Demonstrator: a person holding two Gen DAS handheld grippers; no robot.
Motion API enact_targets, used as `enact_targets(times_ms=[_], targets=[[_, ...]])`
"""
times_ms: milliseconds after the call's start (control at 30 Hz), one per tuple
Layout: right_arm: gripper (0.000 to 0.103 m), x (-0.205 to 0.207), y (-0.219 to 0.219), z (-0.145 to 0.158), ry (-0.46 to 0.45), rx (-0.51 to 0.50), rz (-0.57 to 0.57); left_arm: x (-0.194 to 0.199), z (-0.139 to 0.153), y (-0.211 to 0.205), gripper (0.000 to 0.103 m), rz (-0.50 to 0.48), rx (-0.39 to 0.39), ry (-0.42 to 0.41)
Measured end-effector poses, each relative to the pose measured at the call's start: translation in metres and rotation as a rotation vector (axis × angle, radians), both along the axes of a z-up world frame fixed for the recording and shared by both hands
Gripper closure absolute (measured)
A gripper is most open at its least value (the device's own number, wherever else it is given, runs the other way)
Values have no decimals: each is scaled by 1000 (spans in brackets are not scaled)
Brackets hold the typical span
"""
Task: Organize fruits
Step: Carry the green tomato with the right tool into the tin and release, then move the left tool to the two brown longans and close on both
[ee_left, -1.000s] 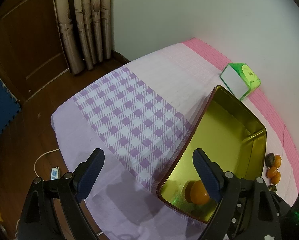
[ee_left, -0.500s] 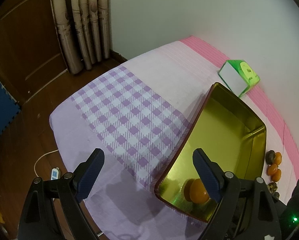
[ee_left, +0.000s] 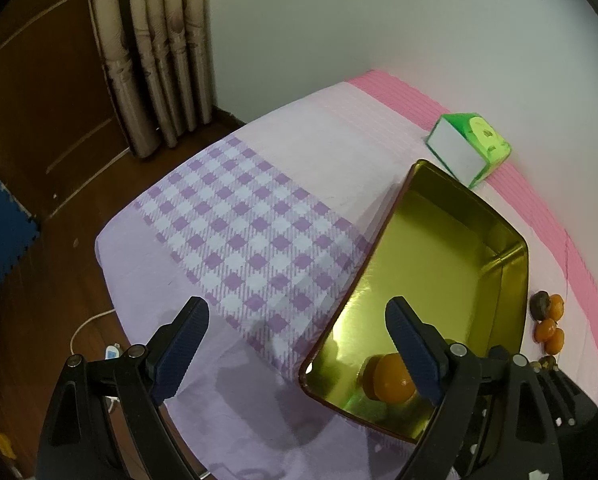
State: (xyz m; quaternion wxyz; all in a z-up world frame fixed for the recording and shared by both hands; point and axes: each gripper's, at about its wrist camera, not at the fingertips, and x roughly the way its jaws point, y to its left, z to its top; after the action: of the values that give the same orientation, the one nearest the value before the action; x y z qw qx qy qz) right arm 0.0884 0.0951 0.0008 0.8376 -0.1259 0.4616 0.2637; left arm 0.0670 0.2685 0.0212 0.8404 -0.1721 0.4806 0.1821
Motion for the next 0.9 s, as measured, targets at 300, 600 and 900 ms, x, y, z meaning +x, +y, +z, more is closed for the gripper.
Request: enact_targets(times_ms=[300,600,900], targets=[[41,-15,-62,25,-41,31,-99,0,8,-37,15,-140,71,-29],[35,-40,-161,22,-52,-14,-284,0,8,-72,15,-265,126,-26],[35,-58,-243,-3,6,24,-451,-6,5,-112,15,-388,196,-32]])
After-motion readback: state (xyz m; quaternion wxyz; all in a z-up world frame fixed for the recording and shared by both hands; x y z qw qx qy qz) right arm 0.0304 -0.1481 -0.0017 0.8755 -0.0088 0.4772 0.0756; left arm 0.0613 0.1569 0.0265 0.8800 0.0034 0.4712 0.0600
